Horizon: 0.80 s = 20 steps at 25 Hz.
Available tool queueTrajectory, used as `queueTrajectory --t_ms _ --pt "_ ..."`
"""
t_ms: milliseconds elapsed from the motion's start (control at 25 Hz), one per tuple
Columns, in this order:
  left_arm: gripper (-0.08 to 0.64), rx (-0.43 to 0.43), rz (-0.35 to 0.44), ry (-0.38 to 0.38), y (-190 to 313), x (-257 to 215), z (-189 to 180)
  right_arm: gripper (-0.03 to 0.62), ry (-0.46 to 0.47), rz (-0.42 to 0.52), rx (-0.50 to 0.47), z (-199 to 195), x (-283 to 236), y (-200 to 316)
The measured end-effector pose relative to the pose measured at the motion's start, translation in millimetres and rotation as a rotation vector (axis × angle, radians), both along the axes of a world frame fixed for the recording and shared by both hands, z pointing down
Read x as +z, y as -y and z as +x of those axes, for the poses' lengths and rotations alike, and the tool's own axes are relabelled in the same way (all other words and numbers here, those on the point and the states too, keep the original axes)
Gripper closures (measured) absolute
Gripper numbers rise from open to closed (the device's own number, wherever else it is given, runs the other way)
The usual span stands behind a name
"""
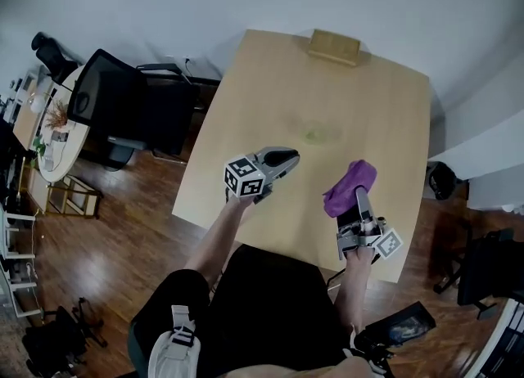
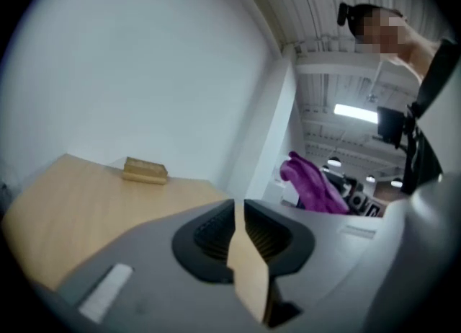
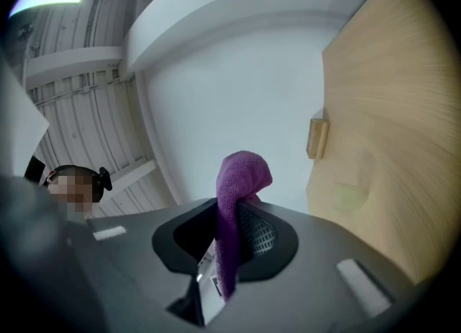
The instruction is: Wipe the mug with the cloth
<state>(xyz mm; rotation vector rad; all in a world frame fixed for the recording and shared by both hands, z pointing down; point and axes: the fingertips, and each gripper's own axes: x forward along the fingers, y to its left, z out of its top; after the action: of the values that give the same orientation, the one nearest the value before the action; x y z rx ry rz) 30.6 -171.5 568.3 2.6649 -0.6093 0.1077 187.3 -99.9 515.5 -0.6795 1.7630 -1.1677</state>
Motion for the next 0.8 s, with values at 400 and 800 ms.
queueTrajectory --t_ms 400,800 --pt "0.386 0.235 0.221 0.706 73.9 148.9 33.3 0.529 -0.063 -0.062 0.137 -2.1 3.6 -23.1" --pt "0.456 0.449 0.421 1.100 95.3 209.6 51.6 0.529 -0.108 -0.113 0.190 -0.9 8.3 -40.2"
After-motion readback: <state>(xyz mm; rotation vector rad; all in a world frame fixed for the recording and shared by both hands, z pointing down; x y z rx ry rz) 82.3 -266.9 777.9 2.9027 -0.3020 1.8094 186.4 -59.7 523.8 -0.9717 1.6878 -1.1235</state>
